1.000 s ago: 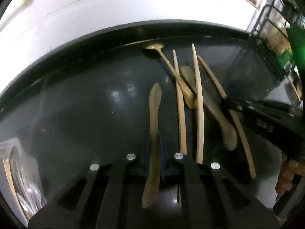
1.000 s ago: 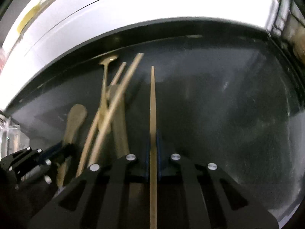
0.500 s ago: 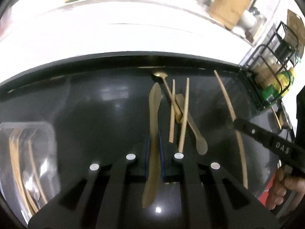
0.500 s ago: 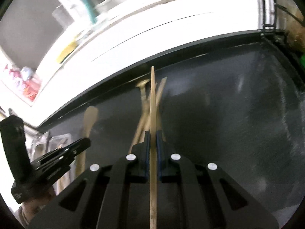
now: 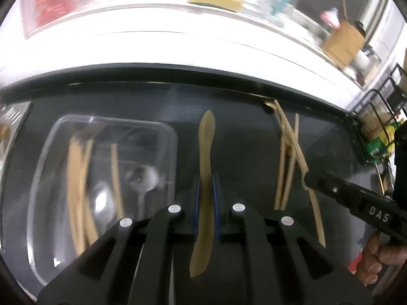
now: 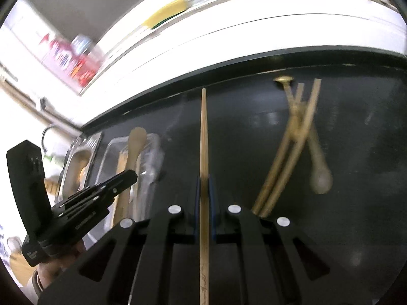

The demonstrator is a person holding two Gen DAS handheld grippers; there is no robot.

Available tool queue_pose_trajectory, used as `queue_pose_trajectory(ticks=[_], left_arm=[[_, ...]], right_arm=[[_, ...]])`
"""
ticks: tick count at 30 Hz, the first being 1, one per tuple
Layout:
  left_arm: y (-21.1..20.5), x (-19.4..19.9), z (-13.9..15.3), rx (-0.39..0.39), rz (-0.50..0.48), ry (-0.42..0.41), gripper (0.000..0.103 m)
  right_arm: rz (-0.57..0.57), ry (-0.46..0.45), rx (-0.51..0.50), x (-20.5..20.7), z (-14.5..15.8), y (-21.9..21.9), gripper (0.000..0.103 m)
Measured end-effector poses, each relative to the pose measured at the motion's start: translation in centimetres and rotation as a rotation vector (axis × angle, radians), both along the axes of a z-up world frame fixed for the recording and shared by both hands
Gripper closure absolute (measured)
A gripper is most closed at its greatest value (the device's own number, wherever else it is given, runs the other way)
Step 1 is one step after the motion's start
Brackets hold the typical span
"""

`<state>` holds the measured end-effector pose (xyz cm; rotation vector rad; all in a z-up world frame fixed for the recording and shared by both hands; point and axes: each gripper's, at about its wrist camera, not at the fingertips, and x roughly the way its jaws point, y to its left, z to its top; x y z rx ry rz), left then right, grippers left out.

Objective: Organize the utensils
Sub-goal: 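Carry the wooden spoon and chopstick over the clear container and release both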

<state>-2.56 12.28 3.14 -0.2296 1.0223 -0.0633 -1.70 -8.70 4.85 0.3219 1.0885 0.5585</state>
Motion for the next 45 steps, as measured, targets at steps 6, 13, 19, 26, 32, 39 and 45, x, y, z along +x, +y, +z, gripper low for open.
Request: queue_pose_trajectory(ticks=[6,13,19,26,32,39,45], left_arm=[[4.0,-2.0,-0.1,0.031,0.071,0.008,0.094],[8.2,-3.6,-1.2,0.056,0.109,0.045,0.094],[11.9,-4.0,-2.1,0.049,0.15,0.066,0.094],[14.0,-4.0,-2.2,0.05,0.141,0.065,0.094],[14.4,-3.8,-2.4,0.06,0.11,0.082,0.094],[13.9,-3.9,-3.8,0.046,0.088,0.103,0.094],[13.7,-4.0,-4.3,0.045,0.078,0.112,0.094]], right_arm=[[0.104,-0.005,0.001,-1.2,0.4,5.1,0.096],[0.148,0.068,0.048,-0.3,0.5,10.8,0.096],[0.165,0.141,0.09,-0.9,0.0,14.4,0.096],[0.163,0.179,0.09,-1.6,-1.1,16.6,0.096],[0.151,0.176,0.085,-1.4,-0.9,17.3,0.096],[0.148,0.152,0.051,-1.3,-0.6,18.0,0.096],[0.137,0.163,0.041,-1.0,-0.8,18.0,0.096]])
